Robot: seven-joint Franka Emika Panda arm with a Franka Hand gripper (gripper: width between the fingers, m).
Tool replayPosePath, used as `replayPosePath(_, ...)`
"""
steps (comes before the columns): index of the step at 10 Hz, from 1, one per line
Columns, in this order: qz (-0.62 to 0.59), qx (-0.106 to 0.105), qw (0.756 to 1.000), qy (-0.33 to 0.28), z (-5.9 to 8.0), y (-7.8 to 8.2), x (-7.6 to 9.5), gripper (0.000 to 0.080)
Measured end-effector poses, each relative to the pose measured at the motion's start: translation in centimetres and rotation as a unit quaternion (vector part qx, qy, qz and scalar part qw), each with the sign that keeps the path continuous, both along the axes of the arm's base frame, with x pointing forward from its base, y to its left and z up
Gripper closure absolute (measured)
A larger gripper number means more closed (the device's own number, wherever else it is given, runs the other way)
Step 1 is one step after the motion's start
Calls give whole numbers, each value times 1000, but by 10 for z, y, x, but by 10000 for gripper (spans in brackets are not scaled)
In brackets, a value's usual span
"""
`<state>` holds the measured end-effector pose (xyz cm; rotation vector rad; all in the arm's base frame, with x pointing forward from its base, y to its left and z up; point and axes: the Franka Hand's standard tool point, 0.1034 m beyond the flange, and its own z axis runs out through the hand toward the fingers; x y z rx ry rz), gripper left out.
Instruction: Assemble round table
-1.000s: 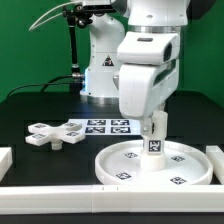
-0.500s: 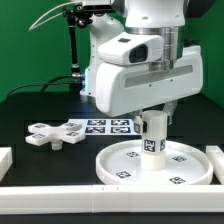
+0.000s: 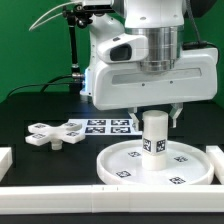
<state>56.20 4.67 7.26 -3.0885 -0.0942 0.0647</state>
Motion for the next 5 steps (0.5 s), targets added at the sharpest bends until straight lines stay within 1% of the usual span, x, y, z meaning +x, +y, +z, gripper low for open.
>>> replayPosePath(2, -56, 1, 998, 3, 0, 0, 0, 390)
replayPosePath(4, -136, 2, 991, 7, 0, 0, 0, 390)
replayPosePath(5, -208, 8, 978, 13, 0, 0, 0, 390)
